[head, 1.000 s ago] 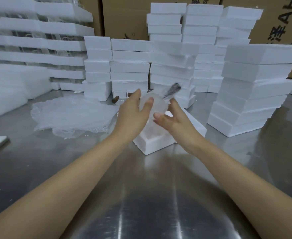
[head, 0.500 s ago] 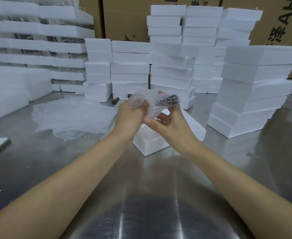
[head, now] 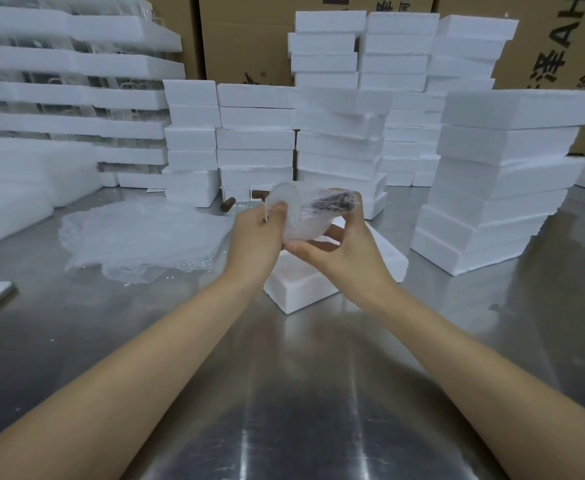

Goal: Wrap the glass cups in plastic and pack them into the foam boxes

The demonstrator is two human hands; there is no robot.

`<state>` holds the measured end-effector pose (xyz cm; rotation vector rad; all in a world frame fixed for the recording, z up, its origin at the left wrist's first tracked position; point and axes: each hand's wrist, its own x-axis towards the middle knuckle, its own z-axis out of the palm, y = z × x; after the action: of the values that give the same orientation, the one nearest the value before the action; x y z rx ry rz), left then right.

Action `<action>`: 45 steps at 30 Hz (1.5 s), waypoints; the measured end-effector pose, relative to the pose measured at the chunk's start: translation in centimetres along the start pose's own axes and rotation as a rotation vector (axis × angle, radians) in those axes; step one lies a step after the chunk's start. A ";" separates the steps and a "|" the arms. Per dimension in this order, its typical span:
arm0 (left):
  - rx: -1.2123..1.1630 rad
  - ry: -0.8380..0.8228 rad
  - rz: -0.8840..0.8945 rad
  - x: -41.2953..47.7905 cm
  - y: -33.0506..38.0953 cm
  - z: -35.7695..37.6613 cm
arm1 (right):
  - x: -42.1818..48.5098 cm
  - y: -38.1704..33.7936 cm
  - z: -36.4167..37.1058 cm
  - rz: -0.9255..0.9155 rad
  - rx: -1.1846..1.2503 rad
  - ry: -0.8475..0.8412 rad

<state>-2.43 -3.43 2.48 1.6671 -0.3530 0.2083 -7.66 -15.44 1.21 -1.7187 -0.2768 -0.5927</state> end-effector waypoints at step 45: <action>0.601 -0.125 -0.278 2.9 -0.1 -4.8 | -0.1 -1.6 -1.1 0.189 -0.834 -0.311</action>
<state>0.61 1.04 3.96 2.3067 -0.1509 -0.0040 -8.83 -16.08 2.65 -2.6163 -0.0747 -0.3027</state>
